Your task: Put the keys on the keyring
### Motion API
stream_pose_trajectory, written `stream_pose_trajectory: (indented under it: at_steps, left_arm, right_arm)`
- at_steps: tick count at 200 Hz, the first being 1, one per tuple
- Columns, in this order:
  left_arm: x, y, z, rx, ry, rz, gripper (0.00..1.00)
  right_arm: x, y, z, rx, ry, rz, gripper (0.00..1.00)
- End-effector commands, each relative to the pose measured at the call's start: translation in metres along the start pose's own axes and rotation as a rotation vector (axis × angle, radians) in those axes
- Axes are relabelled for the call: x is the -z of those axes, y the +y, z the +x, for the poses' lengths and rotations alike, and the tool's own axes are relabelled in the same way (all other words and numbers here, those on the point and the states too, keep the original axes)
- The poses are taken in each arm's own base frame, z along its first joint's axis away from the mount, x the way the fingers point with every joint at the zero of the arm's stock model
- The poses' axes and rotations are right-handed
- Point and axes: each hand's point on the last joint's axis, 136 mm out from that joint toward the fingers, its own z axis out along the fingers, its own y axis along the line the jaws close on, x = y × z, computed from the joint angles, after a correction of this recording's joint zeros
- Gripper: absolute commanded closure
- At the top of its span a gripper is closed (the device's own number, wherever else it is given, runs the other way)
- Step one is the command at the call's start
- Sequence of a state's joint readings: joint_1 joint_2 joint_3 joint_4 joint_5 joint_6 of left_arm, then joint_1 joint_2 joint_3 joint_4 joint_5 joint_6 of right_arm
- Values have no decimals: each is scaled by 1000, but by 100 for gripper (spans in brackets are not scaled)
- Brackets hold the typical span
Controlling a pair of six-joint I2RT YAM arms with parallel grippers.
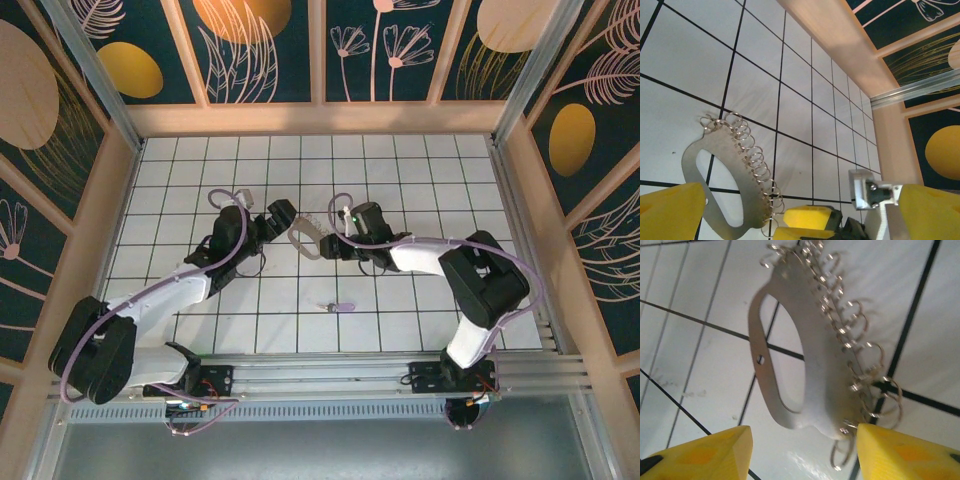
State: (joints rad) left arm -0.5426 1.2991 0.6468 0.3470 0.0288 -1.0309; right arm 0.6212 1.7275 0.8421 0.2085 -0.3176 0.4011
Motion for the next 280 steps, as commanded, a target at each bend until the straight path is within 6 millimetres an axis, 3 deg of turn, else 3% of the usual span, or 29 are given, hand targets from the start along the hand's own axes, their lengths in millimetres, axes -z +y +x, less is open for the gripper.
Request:
stream_pose_trajectory:
  at_steps: [1, 37, 73, 110, 157, 206, 280]
  left_arm:
    - [-4, -5, 3, -28, 5, 33, 1]
    - [-9, 0, 8, -54, 26, 19, 1]
    - [-12, 2, 14, -66, 53, 24, 1]
    - [-16, 4, 18, -68, 72, 18, 1]
    - [-19, 7, 18, -70, 76, 9, 1]
    - [-24, 5, 19, -73, 85, 7, 2]
    - [-23, 4, 20, -60, 92, 18, 2]
  right_arm:
    - [-2, 12, -21, 1, -45, -56, 43]
    - [17, 14, -28, 14, -93, -40, 43]
    - [29, 1, -10, -7, -86, -12, 43]
    - [23, -6, 12, -38, -50, -24, 43]
    - [5, -3, 24, -53, -5, -57, 43]
    - [-7, 2, 10, -25, 0, -55, 44]
    - [-3, 6, -22, 22, -43, -26, 44]
